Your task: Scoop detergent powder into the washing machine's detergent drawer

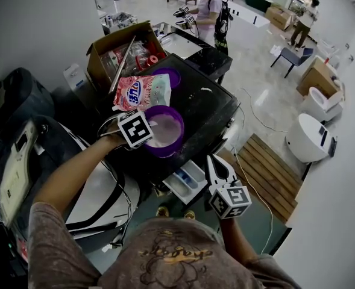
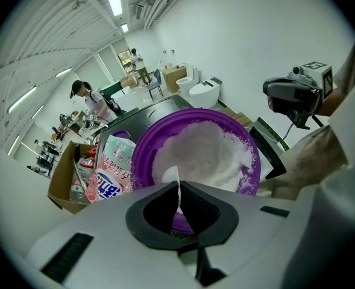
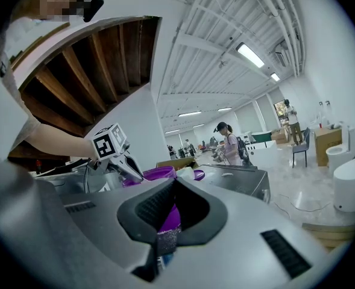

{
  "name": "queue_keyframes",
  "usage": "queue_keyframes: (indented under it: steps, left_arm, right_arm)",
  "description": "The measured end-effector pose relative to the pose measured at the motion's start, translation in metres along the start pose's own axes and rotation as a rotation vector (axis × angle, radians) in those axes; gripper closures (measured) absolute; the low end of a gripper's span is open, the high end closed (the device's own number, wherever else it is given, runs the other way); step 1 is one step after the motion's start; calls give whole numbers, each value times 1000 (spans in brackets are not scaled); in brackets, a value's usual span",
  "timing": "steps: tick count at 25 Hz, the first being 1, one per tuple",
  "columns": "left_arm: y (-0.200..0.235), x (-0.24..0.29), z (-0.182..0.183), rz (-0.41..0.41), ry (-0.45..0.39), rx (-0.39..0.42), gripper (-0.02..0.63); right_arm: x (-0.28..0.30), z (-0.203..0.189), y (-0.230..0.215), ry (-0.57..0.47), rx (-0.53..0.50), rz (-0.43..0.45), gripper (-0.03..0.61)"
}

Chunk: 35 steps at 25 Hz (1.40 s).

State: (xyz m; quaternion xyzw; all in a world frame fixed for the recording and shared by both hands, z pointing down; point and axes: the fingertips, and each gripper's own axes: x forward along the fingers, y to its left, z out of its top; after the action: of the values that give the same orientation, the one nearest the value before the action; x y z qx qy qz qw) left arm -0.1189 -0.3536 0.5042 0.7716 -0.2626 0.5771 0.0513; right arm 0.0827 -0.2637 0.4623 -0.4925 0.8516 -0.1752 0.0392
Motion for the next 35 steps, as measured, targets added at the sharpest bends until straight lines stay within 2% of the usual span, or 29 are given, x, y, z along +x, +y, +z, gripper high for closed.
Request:
queue_keyframes:
  steps: [18,26,29,32,35]
  left_arm:
    - [-43,0,4,-222,30,-10,589]
    - [-55,-4,12,-314,-14,-70,589]
    - [-60,-6,16,-335,-32,-81,588]
    - [-62,-9,18,-351,-51,-97,588]
    - [-63,-14,23,-371,-80,-119,589]
  right_arm:
    - [-7,-2,-4,2,-29,-14,576]
    - [-12,2,-6,-7,-20,-32,575]
    - [-12,6,-4,-17,3,-38,577]
    - [-13,-1,-6,-2,-29,-33,577]
    - [-12,3,-3,-9,-14,-34,575]
